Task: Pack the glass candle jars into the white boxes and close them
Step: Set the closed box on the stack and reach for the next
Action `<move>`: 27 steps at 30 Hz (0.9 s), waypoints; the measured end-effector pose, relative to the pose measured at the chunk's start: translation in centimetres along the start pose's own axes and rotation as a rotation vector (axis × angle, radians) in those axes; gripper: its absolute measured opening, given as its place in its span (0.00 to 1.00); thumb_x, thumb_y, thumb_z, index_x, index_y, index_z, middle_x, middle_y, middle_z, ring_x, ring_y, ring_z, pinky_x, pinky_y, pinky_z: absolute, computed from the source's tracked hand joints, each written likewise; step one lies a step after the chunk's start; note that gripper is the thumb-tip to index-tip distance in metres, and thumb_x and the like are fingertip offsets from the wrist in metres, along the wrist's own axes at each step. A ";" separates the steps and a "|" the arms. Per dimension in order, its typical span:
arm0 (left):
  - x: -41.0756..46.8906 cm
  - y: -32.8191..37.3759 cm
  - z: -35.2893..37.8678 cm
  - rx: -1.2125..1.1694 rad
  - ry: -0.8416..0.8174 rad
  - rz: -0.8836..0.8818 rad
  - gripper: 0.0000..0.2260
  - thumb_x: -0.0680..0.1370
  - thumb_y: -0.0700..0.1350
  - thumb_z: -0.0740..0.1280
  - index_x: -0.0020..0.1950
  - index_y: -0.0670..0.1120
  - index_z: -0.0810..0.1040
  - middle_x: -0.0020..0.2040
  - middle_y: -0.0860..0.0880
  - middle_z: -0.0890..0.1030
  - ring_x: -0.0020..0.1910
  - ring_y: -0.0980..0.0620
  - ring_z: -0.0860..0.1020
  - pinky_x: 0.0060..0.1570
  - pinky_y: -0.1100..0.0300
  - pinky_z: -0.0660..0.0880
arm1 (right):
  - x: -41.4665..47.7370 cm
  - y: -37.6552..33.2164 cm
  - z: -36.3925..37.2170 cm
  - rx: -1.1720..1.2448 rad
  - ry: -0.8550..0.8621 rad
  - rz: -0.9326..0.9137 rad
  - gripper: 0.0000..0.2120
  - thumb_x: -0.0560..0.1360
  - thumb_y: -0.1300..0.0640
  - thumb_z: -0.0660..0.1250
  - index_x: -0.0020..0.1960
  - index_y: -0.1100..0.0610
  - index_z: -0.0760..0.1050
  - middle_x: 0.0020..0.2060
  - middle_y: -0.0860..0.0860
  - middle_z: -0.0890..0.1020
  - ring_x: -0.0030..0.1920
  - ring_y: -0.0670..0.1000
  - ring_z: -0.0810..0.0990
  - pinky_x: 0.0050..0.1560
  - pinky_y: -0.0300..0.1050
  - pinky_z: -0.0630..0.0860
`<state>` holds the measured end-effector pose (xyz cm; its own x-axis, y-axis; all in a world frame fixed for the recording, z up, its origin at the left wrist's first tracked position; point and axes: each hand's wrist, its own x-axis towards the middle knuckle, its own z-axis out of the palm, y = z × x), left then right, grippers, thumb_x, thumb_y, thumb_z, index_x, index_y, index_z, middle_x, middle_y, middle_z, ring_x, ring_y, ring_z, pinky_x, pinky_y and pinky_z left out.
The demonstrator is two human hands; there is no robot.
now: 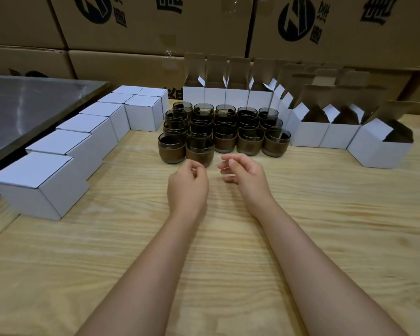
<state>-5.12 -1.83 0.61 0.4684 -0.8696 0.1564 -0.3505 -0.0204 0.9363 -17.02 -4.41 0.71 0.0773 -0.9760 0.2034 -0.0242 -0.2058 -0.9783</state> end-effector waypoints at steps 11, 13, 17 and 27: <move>0.1 0.1 0.3 0.041 -0.005 -0.062 0.09 0.77 0.46 0.60 0.38 0.54 0.76 0.33 0.54 0.81 0.39 0.58 0.79 0.40 0.59 0.74 | 5.3 -2.4 -15.5 -0.595 1.105 0.061 0.27 0.72 0.61 0.68 0.68 0.55 0.63 0.69 0.55 0.59 0.64 0.54 0.65 0.58 0.43 0.73; 0.2 0.1 0.3 0.045 -0.006 -0.070 0.09 0.77 0.46 0.61 0.39 0.55 0.77 0.33 0.55 0.81 0.39 0.58 0.79 0.41 0.58 0.75 | 6.0 -2.2 -19.9 -0.745 1.119 0.181 0.32 0.72 0.55 0.70 0.71 0.54 0.59 0.72 0.59 0.55 0.66 0.58 0.63 0.64 0.51 0.69; 0.2 0.0 0.4 0.043 -0.018 -0.085 0.08 0.76 0.46 0.61 0.40 0.55 0.77 0.33 0.55 0.81 0.40 0.55 0.79 0.45 0.52 0.78 | 7.2 -2.1 -26.0 -0.948 0.881 0.482 0.32 0.71 0.42 0.70 0.69 0.54 0.64 0.75 0.60 0.49 0.72 0.63 0.53 0.68 0.60 0.61; 0.6 -0.3 0.6 0.027 -0.034 -0.082 0.08 0.75 0.46 0.61 0.40 0.54 0.78 0.32 0.56 0.81 0.39 0.50 0.80 0.48 0.47 0.78 | 4.9 -2.1 -26.8 -1.075 0.666 0.427 0.17 0.79 0.46 0.59 0.60 0.56 0.74 0.69 0.62 0.58 0.70 0.62 0.54 0.65 0.62 0.62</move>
<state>-5.20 -2.61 0.20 0.4687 -0.8807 0.0686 -0.3343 -0.1050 0.9366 -43.33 -10.68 4.82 -0.6239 -0.7622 0.1726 -0.7168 0.4703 -0.5148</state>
